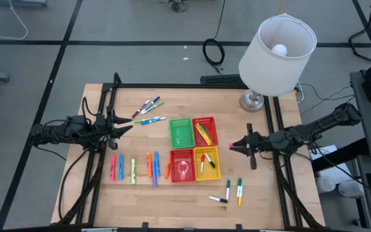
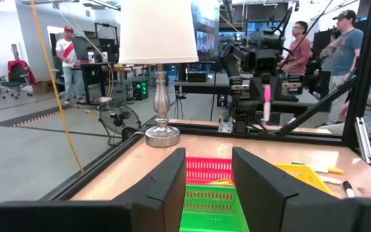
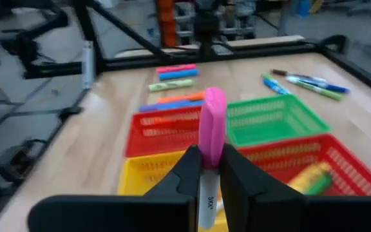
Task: Pick & Place Markers
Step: Put the small pink highlighter pen into the yellow bin
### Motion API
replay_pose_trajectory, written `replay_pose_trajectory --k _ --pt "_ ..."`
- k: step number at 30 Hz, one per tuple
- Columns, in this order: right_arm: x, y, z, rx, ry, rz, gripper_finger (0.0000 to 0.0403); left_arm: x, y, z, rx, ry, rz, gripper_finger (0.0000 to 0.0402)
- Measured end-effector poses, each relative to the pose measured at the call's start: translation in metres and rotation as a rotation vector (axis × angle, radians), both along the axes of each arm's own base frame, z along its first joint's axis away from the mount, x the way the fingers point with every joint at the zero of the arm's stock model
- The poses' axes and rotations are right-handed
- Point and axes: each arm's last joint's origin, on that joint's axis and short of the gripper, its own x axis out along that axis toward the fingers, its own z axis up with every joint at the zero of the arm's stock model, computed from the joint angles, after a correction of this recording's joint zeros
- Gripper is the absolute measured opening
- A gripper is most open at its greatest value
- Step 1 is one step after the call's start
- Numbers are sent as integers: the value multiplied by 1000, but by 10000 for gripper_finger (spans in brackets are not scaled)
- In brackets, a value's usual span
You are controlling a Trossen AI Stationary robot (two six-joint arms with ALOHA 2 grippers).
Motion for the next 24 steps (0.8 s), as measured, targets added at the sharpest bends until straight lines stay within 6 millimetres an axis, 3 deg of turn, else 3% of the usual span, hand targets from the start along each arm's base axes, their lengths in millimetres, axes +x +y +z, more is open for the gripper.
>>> replay_pose_trajectory --k 8,15,24 --pt "26 12 4 -43 71 58 24 0 0 0 0 0 0 134" --pt "69 30 3 -73 186 113 24 0 0 0 0 0 0 134" --pt "120 45 -14 -88 320 159 26 0 0 0 0 0 0 134"
